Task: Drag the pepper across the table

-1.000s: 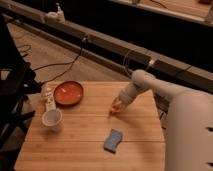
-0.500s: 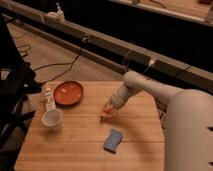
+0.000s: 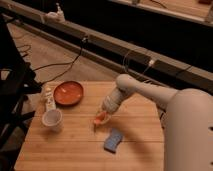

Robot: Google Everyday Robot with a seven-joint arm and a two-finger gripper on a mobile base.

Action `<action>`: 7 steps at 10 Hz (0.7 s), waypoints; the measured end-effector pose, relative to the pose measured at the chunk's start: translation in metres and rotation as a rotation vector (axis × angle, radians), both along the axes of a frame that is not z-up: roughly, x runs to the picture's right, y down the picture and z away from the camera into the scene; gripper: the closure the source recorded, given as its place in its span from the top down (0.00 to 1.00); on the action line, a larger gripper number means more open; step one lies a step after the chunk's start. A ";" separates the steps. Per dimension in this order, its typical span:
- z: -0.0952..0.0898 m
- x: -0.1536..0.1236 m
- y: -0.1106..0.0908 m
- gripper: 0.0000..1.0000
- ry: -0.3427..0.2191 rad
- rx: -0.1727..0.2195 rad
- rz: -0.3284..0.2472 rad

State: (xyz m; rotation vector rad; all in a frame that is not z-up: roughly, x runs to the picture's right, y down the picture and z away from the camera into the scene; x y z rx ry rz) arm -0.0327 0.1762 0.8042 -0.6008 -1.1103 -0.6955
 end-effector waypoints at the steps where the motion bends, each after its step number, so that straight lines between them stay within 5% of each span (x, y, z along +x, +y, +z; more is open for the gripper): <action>1: -0.009 -0.008 0.007 0.00 -0.034 -0.009 -0.025; 5: -0.035 -0.037 0.027 0.00 -0.155 -0.028 -0.116; 7: -0.038 -0.036 0.028 0.00 -0.170 -0.030 -0.137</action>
